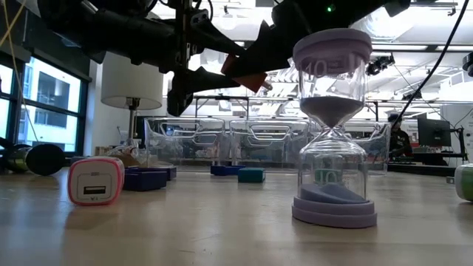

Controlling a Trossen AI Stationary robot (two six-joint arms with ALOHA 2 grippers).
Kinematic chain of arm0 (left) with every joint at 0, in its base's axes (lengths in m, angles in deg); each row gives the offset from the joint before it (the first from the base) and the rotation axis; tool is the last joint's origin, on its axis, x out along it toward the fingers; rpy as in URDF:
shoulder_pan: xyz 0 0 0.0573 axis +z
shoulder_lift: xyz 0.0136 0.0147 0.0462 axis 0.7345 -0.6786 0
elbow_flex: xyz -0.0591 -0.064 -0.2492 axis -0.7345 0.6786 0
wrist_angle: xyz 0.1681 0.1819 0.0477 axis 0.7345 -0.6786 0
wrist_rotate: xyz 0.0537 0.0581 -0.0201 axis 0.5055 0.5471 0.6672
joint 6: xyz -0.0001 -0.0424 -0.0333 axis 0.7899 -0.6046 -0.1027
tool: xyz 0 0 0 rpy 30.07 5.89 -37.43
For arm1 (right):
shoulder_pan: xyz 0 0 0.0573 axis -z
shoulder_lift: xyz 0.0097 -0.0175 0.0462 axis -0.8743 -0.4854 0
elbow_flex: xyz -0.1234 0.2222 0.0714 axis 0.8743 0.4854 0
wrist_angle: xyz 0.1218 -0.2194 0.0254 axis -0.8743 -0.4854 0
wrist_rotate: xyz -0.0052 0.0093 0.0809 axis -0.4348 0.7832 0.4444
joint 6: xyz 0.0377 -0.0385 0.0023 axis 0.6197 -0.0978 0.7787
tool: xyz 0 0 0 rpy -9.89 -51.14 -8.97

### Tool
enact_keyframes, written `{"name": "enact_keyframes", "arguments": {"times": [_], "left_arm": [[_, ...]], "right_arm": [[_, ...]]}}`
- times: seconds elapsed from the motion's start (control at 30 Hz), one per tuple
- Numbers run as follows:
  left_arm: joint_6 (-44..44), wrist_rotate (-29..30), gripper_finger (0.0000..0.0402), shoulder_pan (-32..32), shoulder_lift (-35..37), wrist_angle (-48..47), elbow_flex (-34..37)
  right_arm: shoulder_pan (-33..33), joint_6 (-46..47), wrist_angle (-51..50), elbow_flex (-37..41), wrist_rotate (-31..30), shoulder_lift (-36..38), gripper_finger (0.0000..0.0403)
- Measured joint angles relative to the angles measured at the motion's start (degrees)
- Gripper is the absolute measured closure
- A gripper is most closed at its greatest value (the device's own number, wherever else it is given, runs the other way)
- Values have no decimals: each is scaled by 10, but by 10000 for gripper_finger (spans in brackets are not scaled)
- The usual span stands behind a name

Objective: Pick & Place Office items
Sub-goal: Put the right red charger adapter into the left transparent bin

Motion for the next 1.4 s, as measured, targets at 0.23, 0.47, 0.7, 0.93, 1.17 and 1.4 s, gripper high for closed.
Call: {"name": "enact_keyframes", "arguments": {"times": [0.23,0.47,0.7,0.93,1.17,1.4], "left_arm": [[-1,1,222,0,0,-2,0],[-2,3,231,0,0,-2,0],[-5,4,247,0,1,-3,0],[2,-5,266,-1,1,-11,0],[4,-8,283,-3,1,-11,-2],[12,-24,285,-3,4,6,-5]], "right_arm": [[0,-1,-2,0,15,0,205],[0,-2,-5,0,18,0,205],[0,-1,-9,0,20,-1,205],[-2,22,-10,-1,45,-1,153],[-9,34,-7,0,15,3,147],[-50,-20,-1,0,-78,10,144]]}}
